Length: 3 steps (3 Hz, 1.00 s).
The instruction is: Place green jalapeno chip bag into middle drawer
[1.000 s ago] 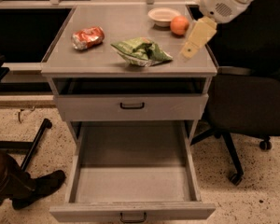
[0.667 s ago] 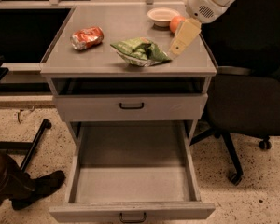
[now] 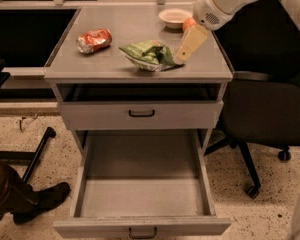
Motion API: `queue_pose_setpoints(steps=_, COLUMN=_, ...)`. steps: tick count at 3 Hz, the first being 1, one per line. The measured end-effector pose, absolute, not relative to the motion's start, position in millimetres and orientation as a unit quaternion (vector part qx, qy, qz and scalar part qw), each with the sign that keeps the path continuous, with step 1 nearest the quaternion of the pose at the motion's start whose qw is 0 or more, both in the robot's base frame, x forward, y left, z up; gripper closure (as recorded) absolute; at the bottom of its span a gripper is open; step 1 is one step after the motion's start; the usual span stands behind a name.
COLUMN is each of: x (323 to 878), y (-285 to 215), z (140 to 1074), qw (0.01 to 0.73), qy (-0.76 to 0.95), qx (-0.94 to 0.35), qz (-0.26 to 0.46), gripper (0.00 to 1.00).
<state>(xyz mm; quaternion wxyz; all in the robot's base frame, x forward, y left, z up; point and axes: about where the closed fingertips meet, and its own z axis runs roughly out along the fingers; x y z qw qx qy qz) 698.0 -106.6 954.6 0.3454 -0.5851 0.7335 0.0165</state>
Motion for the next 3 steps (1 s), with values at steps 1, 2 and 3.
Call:
queue_pose_setpoints(steps=1, x=727.3, y=-98.3, z=934.5, qw=0.350, qy=0.734, qx=-0.581, qz=0.029, gripper=0.00)
queue_pose_setpoints(steps=2, x=748.1, y=-84.8, z=913.2, qw=0.344, qy=0.735, qx=-0.583, qz=0.037, gripper=0.00)
queue_pose_setpoints(steps=3, x=757.8, y=-69.9, z=891.1, qw=0.330, qy=0.735, qx=-0.590, qz=0.051, gripper=0.00)
